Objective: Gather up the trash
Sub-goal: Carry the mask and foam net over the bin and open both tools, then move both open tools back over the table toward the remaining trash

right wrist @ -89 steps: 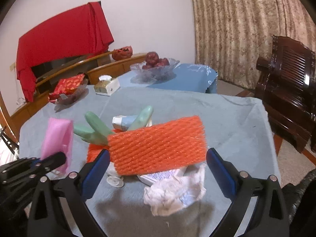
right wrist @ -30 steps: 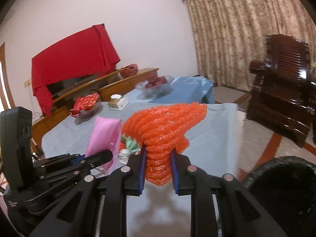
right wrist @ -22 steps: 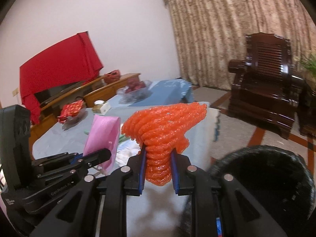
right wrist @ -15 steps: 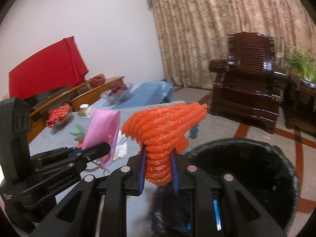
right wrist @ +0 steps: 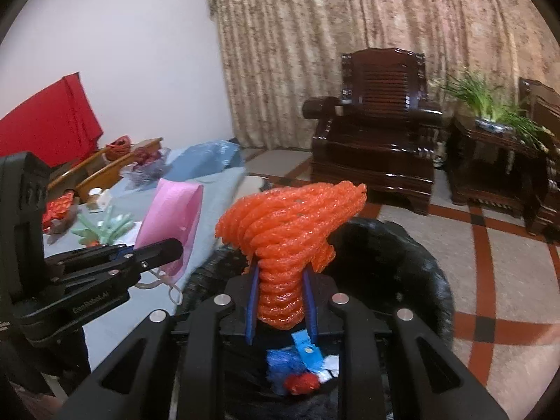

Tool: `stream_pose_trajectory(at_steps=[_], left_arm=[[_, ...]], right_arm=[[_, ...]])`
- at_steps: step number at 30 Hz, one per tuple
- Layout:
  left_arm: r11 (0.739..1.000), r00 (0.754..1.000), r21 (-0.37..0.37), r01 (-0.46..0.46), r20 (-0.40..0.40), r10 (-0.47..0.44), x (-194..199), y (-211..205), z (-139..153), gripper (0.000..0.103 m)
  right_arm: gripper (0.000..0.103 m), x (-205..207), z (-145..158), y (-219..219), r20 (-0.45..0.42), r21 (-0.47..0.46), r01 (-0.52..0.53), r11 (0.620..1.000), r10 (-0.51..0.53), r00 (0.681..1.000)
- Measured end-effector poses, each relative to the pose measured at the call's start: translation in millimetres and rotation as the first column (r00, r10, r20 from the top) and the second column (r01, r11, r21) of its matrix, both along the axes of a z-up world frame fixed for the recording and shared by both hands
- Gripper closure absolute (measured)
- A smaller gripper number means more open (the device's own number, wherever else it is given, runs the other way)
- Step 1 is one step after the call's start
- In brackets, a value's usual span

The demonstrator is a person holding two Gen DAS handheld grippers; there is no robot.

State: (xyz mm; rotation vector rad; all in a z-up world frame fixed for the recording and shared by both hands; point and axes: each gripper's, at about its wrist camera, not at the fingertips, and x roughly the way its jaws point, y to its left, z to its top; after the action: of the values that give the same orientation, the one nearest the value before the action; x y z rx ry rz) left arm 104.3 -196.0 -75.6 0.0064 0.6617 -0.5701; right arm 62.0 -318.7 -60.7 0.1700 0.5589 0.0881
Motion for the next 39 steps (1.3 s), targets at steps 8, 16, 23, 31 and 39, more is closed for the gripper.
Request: stream_pose_trajectory(at_steps=[8,16,23,31,39], left_arm=[[0.999,0.999,0.027,0.039,-0.022,-0.038,6,-28,-21,0.095],[0.997,0.995,0.034,0.066,-0.072,-0.063,18,-41,-36,0.079],[0.999,0.995,0.016,0.049,-0.083,-0.047,18,-27,-37,0.038],[1.0,0.999,0.015,-0.027,-0.039,0.027,13,12,-22,0.023],[0.987,0.985,0.035,-0.16,0.072,0.157,7,71,8,0.02]], right_arm=[[0.081,-5,-21,-24,-0.043,-0.003,0.065,0.998,-0.065,0.997],[0.066,-4,-46,-38,-0.116,-0.013,0.112,0.994,-0.113,0.987],[0.017,-9,-57,-43,-0.149,-0.033,0.159,0.987,-0.162,0.976],[0.007,-8,-47,-36,-0.137,-0.007,0.167,0.986,-0.166,0.977],[0.007,3,-18,-8,-0.045,0.024,0.109,0.994,-0.108,0.993]])
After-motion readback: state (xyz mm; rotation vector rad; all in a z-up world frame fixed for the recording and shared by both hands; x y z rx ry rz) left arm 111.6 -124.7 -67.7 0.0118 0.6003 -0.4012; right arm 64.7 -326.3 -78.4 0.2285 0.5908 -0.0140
